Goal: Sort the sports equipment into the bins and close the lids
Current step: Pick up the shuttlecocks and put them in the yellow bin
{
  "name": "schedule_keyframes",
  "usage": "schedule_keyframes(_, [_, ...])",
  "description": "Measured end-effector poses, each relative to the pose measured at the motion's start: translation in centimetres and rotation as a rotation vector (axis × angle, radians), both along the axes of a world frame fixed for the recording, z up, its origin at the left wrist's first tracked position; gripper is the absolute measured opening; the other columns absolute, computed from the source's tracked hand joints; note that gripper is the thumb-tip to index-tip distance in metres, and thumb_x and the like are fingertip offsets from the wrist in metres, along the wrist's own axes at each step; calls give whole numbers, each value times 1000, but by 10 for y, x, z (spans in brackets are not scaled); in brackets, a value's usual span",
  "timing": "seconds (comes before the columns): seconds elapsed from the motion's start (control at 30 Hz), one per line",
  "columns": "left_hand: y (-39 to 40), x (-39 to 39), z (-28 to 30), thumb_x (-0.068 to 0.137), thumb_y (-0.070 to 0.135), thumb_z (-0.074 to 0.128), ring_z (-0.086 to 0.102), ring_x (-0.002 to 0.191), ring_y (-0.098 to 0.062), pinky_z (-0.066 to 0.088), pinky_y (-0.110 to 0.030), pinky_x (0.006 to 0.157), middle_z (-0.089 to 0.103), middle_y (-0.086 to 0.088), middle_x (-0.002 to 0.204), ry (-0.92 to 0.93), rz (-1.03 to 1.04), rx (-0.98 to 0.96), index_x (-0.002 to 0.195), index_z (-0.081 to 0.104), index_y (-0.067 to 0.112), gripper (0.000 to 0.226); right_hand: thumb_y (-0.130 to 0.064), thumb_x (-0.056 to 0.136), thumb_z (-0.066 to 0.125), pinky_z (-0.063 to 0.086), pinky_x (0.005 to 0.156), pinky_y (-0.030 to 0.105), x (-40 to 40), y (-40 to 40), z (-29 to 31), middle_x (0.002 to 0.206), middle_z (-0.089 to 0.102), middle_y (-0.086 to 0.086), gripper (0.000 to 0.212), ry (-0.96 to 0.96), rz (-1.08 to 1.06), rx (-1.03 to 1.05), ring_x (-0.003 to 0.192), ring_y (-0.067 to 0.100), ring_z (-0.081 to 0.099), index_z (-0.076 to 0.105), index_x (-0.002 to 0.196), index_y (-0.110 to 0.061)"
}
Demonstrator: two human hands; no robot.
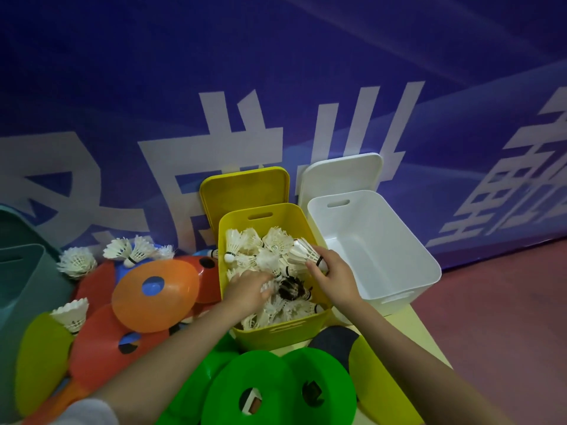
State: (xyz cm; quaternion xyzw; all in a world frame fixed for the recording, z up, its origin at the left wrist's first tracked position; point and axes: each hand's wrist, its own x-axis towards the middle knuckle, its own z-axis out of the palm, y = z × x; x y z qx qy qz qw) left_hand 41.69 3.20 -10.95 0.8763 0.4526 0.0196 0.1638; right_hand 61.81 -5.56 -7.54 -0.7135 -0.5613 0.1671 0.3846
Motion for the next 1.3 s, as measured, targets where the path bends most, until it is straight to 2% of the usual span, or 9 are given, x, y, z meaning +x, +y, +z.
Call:
schedule_keyframes(0.17, [-5, 10, -6, 95, 51, 42, 35, 131, -18, 27, -40, 110, 44, 6, 143, 122, -53, 67, 140, 42, 33, 48, -40, 96, 46, 46, 74, 30, 4, 33, 1, 113, 62, -1, 39, -115, -51, -124, 98, 17, 58, 51, 132, -26])
schedule_keyframes(0.33, [-1, -3, 11, 86, 68, 18, 37, 131, -15, 27, -37, 112, 46, 8, 140, -147, 76, 129, 138, 45, 31, 69, -30, 97, 47, 42, 64, 31, 5, 69, 9, 99, 65, 6, 29, -190, -56, -164, 92, 29, 62, 52, 123, -17])
schedule_keyframes(0.47, [17, -22, 12, 97, 42, 42, 23, 140, -24, 26, -43, 113, 32, -3, 149, -329, 359, 135, 141, 43, 24, 47, -25, 97, 49, 43, 70, 34, -1, 102, 8, 100, 68, 11, 33, -94, -90, -213, 94, 34, 62, 47, 128, -13])
schedule_keyframes(0.6, [35, -32, 4, 101, 29, 38, 23, 141, -32, 29, -44, 112, 18, -10, 156, -448, 561, -64, 150, 23, 22, 52, -16, 95, 45, 40, 63, 36, -6, 141, -2, 97, 65, 15, 22, -148, -88, -254, 88, 37, 60, 44, 117, -11])
schedule_keyframes(0.73, [42, -31, 5, 103, 23, 33, 56, 109, -40, 52, -40, 78, 36, -8, 149, -575, 590, -162, 151, 20, 28, 50, -7, 92, 43, 38, 62, 36, -7, 168, -9, 100, 63, 15, 26, -379, -56, -385, 90, 36, 61, 41, 118, -10])
schedule_keyframes(0.87, [45, -30, 0, 102, 19, 35, 52, 59, -5, 34, -14, 44, 47, -8, 140, -620, 635, -157, 150, 25, 31, 50, -7, 91, 49, 49, 80, 37, -11, 176, -22, 130, 50, 12, 50, -681, 23, -591, 113, 31, 56, 38, 138, -16])
schedule_keyframes(1.07, [40, -35, 4, 103, 18, 34, 62, 85, -28, 48, -38, 59, 54, -24, 127, -725, 642, -181, 148, 29, 31, 47, -40, 103, 21, 16, 117, 43, -19, 166, -48, 160, 6, 14, 63, -717, 171, -680, 147, 31, 1, 6, 152, -2])
schedule_keyframes(1.17, [40, -33, 4, 103, 16, 33, 56, 54, -5, 32, -16, 39, 53, -31, 122, -756, 638, -175, 148, 32, 27, 47, -38, 102, 25, 14, 118, 41, -15, 153, -45, 158, 17, 13, 62, -577, 116, -499, 146, 30, 8, 12, 152, -4])
schedule_keyframes(1.3, [43, -34, -2, 103, 18, 32, 45, 41, 0, 28, -14, 36, 56, -26, 121, -758, 654, -192, 148, 31, 29, 46, -32, 99, 37, 25, 114, 40, -11, 133, -33, 147, 39, 14, 54, -483, 101, -280, 138, 30, 27, 33, 146, -6])
